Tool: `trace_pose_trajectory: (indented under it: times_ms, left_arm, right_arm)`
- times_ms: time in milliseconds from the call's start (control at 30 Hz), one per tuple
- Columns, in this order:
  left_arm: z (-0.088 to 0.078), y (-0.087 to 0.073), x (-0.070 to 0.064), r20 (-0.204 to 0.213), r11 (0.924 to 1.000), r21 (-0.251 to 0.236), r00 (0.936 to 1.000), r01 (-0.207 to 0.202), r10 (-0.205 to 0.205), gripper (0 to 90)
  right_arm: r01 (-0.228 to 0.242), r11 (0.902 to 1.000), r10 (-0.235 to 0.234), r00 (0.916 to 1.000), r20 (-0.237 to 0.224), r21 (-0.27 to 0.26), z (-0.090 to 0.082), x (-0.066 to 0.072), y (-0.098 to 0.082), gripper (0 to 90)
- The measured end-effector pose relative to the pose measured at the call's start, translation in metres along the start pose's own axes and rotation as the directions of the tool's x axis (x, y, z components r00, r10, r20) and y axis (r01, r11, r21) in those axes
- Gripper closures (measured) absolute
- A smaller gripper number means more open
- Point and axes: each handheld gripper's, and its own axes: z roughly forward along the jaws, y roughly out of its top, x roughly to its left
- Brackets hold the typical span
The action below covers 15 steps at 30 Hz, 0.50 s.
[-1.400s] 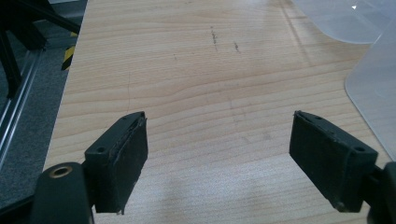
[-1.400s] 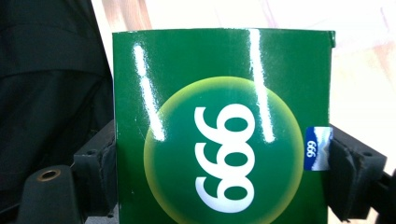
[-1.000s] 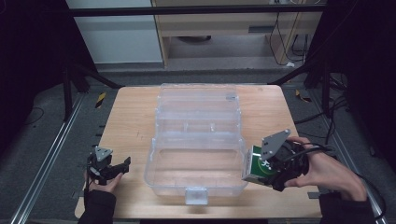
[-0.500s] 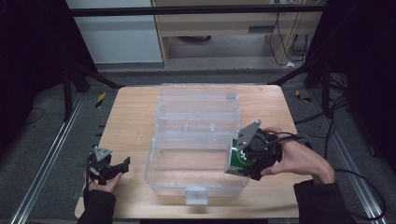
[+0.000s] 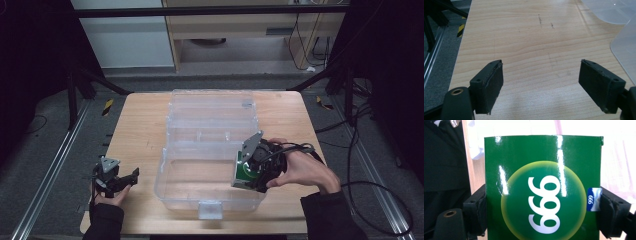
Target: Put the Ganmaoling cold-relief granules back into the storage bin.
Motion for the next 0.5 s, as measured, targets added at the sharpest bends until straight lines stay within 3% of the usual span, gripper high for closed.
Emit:
trace_pose_trajectory:
  times_ms: [267,500]
  left_arm:
    - [0.0,0.0,0.0,0.0,1.0,-0.003,1.0,0.001,-0.001,19.2]
    - [0.0,0.0,0.0,-0.001,1.0,-0.001,1.0,0.0,0.0,19.3]
  right_arm:
    - [0.023,0.9989,-0.022,0.9997,-0.009,0.041,0.015,0.003,0.004,16.4]
    - [-0.001,0.9988,0.002,0.9998,-0.022,0.049,0.027,0.003,-0.004,16.3]
